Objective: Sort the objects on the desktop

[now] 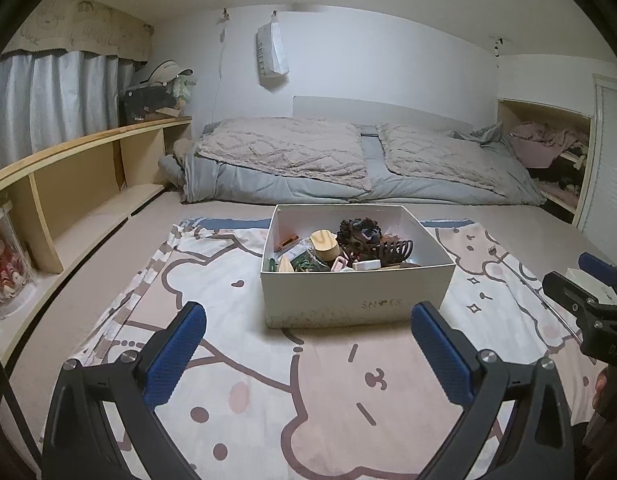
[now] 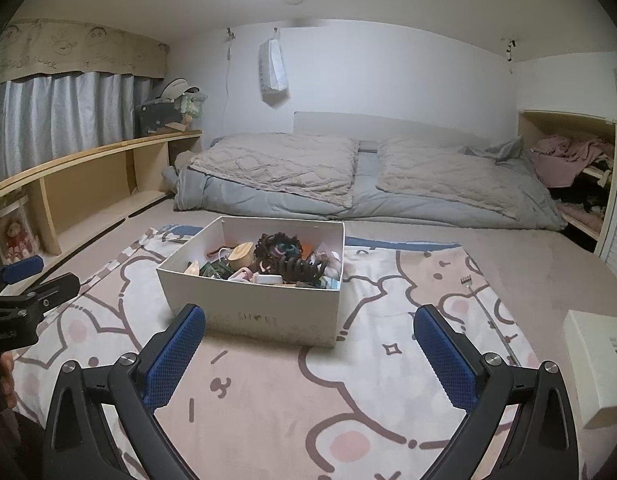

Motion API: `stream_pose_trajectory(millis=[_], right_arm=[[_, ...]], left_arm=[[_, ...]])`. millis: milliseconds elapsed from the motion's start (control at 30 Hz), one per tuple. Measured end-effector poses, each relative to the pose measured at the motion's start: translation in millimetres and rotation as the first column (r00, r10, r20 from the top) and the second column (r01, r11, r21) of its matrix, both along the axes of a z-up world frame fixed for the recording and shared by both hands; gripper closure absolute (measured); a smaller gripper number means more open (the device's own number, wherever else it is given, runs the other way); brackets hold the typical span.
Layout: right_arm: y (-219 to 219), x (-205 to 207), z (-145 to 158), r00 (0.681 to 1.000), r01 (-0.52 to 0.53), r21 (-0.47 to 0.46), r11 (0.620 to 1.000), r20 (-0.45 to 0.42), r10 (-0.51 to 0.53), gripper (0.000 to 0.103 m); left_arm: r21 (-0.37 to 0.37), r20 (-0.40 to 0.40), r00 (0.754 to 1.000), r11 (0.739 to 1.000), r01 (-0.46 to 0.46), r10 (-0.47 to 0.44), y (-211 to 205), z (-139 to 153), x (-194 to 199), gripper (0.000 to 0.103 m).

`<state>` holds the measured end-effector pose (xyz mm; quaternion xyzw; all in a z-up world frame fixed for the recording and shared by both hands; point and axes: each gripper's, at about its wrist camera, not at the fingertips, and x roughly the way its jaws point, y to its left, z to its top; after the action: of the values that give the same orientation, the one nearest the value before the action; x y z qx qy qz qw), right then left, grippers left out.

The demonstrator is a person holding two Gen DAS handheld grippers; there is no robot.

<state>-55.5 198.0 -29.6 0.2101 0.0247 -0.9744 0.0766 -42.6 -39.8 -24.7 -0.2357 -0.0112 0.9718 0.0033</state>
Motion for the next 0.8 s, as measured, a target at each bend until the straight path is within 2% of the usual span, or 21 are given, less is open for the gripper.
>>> stream_pose_trajectory(millis=[800], right_arm=[[9, 38, 12, 1.000, 0.011, 0.000, 1.000, -0.019, -0.011, 0.000]], left_arm=[[0.001, -0.020, 1.000, 1.000, -0.002, 0.002, 16, 15, 37, 0.000]])
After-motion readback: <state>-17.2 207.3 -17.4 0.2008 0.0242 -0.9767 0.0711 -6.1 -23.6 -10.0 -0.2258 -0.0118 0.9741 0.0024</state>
